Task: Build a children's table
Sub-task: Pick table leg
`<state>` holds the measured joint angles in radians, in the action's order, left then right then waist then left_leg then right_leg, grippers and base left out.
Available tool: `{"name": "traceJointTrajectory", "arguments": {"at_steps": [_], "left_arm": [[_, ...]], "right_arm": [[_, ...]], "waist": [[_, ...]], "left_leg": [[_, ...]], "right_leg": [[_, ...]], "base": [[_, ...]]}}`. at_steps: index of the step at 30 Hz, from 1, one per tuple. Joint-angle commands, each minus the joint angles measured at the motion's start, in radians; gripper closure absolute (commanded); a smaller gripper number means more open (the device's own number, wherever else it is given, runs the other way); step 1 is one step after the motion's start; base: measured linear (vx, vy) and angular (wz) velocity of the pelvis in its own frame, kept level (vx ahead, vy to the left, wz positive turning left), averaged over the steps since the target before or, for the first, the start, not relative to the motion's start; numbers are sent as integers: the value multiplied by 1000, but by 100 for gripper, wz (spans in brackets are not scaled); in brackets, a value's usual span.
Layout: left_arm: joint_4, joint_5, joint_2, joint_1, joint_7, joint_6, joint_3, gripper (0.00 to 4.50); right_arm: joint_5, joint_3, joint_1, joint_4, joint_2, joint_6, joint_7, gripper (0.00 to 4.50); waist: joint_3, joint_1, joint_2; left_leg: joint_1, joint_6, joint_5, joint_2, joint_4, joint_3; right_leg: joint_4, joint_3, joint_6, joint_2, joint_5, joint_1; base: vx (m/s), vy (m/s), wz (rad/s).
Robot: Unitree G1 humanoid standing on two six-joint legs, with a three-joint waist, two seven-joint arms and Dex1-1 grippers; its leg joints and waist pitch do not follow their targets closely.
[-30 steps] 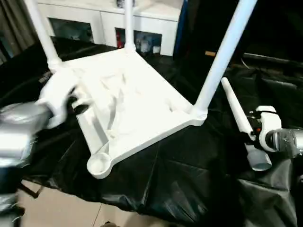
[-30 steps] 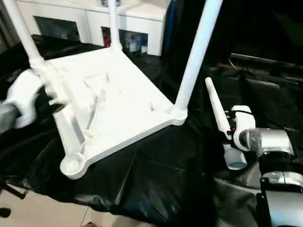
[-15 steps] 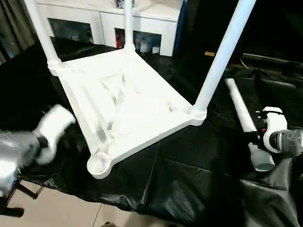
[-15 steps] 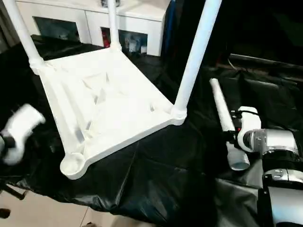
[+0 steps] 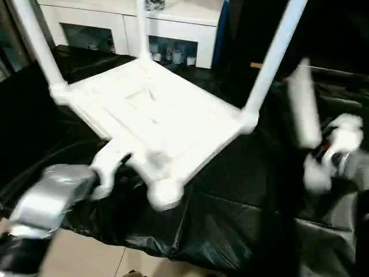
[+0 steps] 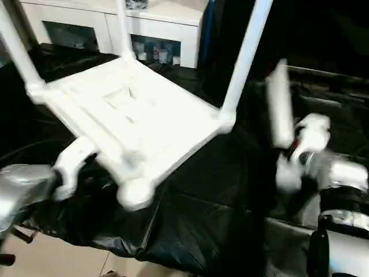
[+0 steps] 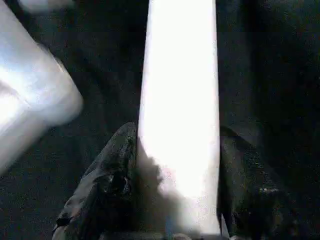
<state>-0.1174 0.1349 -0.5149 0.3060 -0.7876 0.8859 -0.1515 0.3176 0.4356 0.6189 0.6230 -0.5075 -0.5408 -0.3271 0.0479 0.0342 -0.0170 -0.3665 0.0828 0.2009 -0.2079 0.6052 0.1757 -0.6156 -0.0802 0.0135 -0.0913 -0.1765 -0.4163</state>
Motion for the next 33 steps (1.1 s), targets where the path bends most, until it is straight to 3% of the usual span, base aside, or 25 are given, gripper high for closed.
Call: {"name": "traceJointTrajectory", "arguments": {"at_steps": [1, 2, 4, 5, 7, 9, 12, 15, 17, 19, 20, 21, 27, 29, 33], "left_arm": [[54, 1, 82, 46, 45, -51, -26, 230], [60, 3, 92, 49, 45, -53, -24, 230], [81, 9, 123, 56, 46, -71, -24, 230], [105, 3, 138, 63, 50, -111, -38, 230], [127, 9, 159, 72, 62, -133, -29, 230], [143, 36, 193, 90, 70, -180, 7, 230], [104, 81, 190, 111, 42, -175, 43, 230], [44, 182, 214, 165, 10, -126, 136, 230], [41, 275, 261, 233, 26, -97, 221, 230], [41, 275, 261, 233, 26, -97, 221, 213], [86, 349, 315, 311, 76, -67, 294, 213], [105, 379, 339, 337, 89, -54, 315, 203], [150, 477, 423, 391, 118, 10, 342, 169], [156, 484, 463, 397, 141, 38, 340, 134], [161, 496, 516, 402, 187, 63, 343, 108]], "right_arm": [[137, 133, -5, -175, 52, 102, -22, 267], [147, 139, -7, -190, 57, 101, -29, 267], [184, 159, -21, -249, 73, 89, -57, 267], [237, 165, -47, -326, 95, 96, -127, 267], [283, 165, -71, -390, 112, 75, -169, 267], [392, 134, -148, -542, 138, -1, -267, 267], [479, 68, -227, -669, 143, -74, -341, 267], [542, -6, -288, -759, 145, -147, -383, 267], [526, -72, -312, -785, 151, -161, -406, 267], [526, -72, -312, -785, 151, -161, -406, 267], [507, -121, -316, -784, 170, -162, -423, 267], [493, -141, -315, -778, 180, -158, -428, 267], [481, -216, -327, -796, 198, -169, -428, 267], [467, -251, -341, -803, 203, -165, -424, 267], [434, -299, -364, -821, 219, -148, -411, 267]], "waist": [[-68, 1, 1], [-69, 0, -4], [-70, 3, -1], [-69, 5, 4], [-70, 1, 1], [-68, 5, 4], [-69, 3, 1], [-63, 4, 2], [-62, 7, 1], [-61, 7, -2], [-59, 5, -9], [-60, 10, -6], [-67, 20, -9], [-67, 23, -10], [-68, 28, -10]], "left_leg": [[5, -49, 97, -6, -61, 10], [5, -59, 100, -8, -61, 9], [4, -68, 84, -7, -61, 9], [5, -77, 94, -7, -61, 9], [1, -87, 94, -4, -61, 9], [1, -94, 99, -4, -63, 7], [-2, -89, 101, -9, -67, 3], [3, -63, 142, -11, -70, 3], [7, -48, 146, -10, -68, 5], [3, -43, 145, -9, -69, 5], [-1, -39, 152, -5, -67, 8], [3, -35, 153, -4, -65, 7], [-1, -59, 76, -7, -64, 5], [-4, -69, 49, -7, -62, 6], [-4, -68, 58, -7, -63, 5]], "right_leg": [[63, 41, 206, -30, -138, 63], [65, 41, 199, -31, -137, 63], [64, 41, 207, -29, -124, 64], [67, 41, 208, -29, -126, 63], [69, 41, 200, -27, -125, 66], [74, 41, 188, -28, -147, 69], [74, 39, 190, -29, -166, 67], [83, 40, 176, -32, -259, 61], [87, 42, 176, -32, -278, 55], [86, 42, 173, -32, -284, 57], [87, 43, 159, -31, -310, 56], [89, 42, 158, -33, -322, 54], [76, 47, 178, -32, -186, 61], [73, 48, 186, -31, -139, 63], [76, 47, 182, -34, -160, 66]], "base": [[0, 0, 0], [0, 0, 0], [0, 0, 0], [0, 0, 0], [0, 0, 0], [0, 0, 0], [0, 0, 0], [0, 0, 0], [0, 0, 0], [0, 0, 0], [0, 0, 0], [0, 0, 0], [0, 0, 0], [0, 0, 0], [0, 0, 0]]}}
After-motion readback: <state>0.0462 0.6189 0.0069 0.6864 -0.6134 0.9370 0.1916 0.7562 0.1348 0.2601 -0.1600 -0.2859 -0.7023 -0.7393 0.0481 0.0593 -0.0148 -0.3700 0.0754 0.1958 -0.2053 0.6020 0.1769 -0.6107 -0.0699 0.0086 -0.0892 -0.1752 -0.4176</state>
